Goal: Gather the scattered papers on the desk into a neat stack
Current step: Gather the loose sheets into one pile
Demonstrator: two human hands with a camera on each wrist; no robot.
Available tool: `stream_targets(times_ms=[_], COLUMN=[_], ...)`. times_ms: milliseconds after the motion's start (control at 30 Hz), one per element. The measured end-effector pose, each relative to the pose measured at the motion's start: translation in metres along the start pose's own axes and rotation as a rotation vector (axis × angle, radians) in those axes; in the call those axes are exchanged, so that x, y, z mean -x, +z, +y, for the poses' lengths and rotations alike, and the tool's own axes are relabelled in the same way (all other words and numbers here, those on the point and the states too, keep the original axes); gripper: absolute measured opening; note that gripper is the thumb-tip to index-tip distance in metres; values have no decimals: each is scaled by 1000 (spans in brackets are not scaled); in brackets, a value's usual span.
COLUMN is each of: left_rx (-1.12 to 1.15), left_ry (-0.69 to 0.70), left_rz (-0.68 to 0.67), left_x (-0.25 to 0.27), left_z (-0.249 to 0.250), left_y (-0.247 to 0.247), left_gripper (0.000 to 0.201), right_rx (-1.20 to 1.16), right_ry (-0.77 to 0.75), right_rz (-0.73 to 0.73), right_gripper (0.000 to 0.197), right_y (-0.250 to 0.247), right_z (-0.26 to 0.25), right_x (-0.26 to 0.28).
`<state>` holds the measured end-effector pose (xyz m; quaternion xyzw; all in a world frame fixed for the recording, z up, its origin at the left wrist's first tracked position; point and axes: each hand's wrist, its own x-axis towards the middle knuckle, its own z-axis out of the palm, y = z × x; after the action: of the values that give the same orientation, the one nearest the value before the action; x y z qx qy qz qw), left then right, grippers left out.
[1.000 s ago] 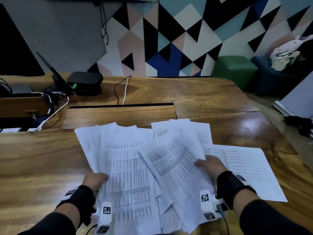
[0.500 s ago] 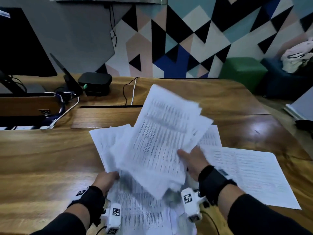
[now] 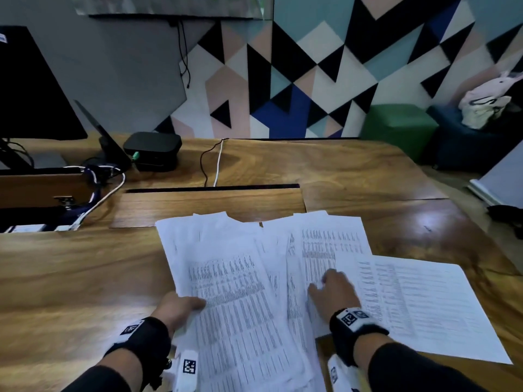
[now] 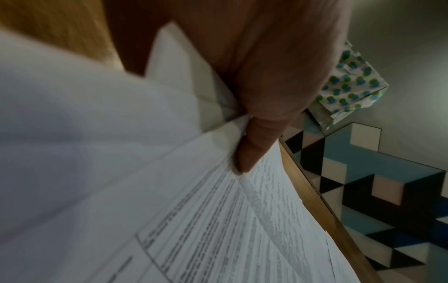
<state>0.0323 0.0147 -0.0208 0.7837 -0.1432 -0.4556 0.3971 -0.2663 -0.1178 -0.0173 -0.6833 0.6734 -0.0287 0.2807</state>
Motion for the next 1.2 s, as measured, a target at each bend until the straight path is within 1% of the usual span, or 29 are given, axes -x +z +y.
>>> stream_targets(times_ms=[33,67,100,133,233,367,433,533,600,667,733,767,800,833,867,933,1000,1033,1067,1100,1133,1167,1200], left_rx=[0,-6,-12,-11,1,16,29,47,61,75,82,89,95,98,97,99,95,90,87,83,85,82,79], left_ry=[11,15,25,23,21,9,8,16,21,21,23,17,9,8,2,-6,-12,-16,-20,-26,-25,-24,-18], left_rz=[6,10,12,15,19,23,37,72,81,90,101,109,111,106,102,103,108,110,114,121,128,135,143], left_x=[-1,-3,-5,-7,-10,-12,-11,-9,-8,-6,-5,-5,-6,-8,-11,-14,-16,-17,-18,-20,-21,-23,-24], left_z=[1,2,3,3,5,0,-4,-9,-10,-14,-16,-17,-18,-19,-19,-20,-20,-20,-20,-20,-20,-21,-22], left_y=[0,-1,-2,-4,-8,-15,-18,-18,-19,-20,-21,-22,-22,-23,-24,-27,-29,-30,-31,-33,-34,-35,-36], left_gripper=[15,15,15,15,13,10,7,6,6,7,6,6,6,8,11,9,8,10,12,15,19,23,24], right_rx=[99,163,185,197,257,355,432,496,591,605,627,652,663,671,673,645,644,646,637,602,541,439,335], right_ry=[70,144,202,233,196,111,68,44,-45,-250,-516,-611,-677,-716,-718,-711,-717,-706,-678,-627,-555,-464,-328], right_rz=[30,18,-17,-47,-50,-59,-63,-32,-13,-40,-133,-202,-271,-297,-318,-336,-355,-362,-360,-328,-257,-140,-5], right_gripper=[43,52,56,54,35,21,24,24,28,25,14,13,16,20,22,22,18,15,17,22,27,32,41], right_y=[-8,-13,-15,-15,-11,-14,-10,2,6,6,6,7,9,9,6,-1,-8,-12,-15,-18,-19,-20,-21], right_z=[10,18,22,25,29,32,34,40,44,42,37,34,32,30,29,27,26,27,28,29,30,31,34], right_x=[-7,-13,-17,-20,-21,-19,-18,-11,-9,-6,-3,0,3,6,7,8,11,12,13,13,10,8,1])
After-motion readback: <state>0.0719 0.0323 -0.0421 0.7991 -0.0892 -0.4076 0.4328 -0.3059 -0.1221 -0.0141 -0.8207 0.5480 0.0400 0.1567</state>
